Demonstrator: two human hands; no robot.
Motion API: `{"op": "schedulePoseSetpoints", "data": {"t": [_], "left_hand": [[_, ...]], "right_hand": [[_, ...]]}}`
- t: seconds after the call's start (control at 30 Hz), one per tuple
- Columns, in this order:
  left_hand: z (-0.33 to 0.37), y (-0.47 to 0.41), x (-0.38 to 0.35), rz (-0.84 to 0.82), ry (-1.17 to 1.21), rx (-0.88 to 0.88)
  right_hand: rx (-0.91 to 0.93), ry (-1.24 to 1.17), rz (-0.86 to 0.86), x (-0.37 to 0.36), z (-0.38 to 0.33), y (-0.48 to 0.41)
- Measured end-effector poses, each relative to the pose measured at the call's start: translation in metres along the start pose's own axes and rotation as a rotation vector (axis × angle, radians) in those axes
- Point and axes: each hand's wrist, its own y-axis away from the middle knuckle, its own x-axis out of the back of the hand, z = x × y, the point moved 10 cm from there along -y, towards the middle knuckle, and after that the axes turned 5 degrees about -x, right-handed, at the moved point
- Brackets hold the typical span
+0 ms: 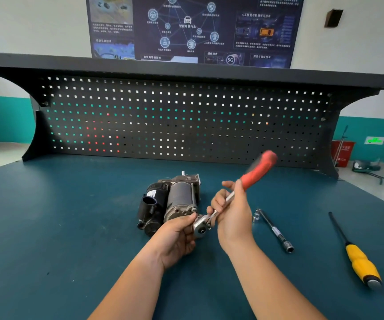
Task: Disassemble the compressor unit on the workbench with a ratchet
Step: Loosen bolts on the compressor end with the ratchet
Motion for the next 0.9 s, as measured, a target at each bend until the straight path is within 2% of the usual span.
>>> {"op": "schedulePoseSetpoints", "data": {"t": [0.13, 0.33, 0.4, 0.43, 0.5, 0.63, 0.77, 0.83, 0.9], "left_hand": [[0.002, -0.002, 0.003, -0.022, 0.008, -0.004], [-0.001, -0.002, 0.012, -0.035, -0.029, 0.014], [-0.002, -0.002, 0.016, -0.009, -0.011, 0.025], [-0.002, -0.001, 0.017, 0.013, -0.006, 0.028], [-0.002, -0.003, 0.018, 0.041, -0.02, 0.01], [0.002, -0.004, 0.01, 0.045, -0.032, -0.033], [0.0, -0.003, 0.01, 0.066, -0.008, -0.028], [0.001, -0.003, 0.009, 0.064, -0.008, -0.048], [0.001, -0.004, 0.008, 0.052, -0.007, -0.052]], "right_hand": [[0.102, 0.351, -0.184, -0.044, -0.002, 0.0], [0.377, 1.298, -0.389, -0.104, 0.028, 0.025], [0.428, 1.407, -0.38, -0.108, 0.035, 0.027], [0.444, 1.37, -0.361, -0.107, 0.033, 0.027], [0.432, 1.137, -0.301, -0.099, 0.02, 0.023], [0.205, 0.382, -0.111, -0.051, 0.002, 0.006], [0.063, -0.175, 0.172, 0.009, 0.009, 0.004], [0.031, -0.312, 0.287, 0.026, 0.015, 0.006], [0.028, -0.31, 0.304, 0.029, 0.016, 0.005]]}}
